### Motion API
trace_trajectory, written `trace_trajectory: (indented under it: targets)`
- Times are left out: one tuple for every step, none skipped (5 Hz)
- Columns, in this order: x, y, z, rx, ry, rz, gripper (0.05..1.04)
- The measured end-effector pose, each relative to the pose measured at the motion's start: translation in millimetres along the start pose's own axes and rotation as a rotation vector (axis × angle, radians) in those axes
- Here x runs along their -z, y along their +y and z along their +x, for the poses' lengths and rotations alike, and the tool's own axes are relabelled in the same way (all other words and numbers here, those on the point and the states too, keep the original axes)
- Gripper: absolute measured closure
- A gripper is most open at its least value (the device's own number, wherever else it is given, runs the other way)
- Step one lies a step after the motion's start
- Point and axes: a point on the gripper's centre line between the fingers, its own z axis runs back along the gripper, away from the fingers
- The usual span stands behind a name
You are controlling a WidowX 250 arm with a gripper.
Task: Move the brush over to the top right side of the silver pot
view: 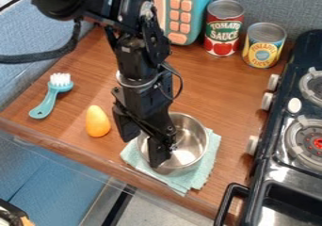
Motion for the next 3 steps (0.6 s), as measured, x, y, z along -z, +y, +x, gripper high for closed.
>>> trace_trajectory:
  targets:
    - [5,-1,-3,0.003,0.023,-0.009,0.083]
    - [-7,37,-13,-0.106,-0.001,-0.015,0.083]
    - [-20,67,-20,-0.159,-0.028,-0.023,0.083]
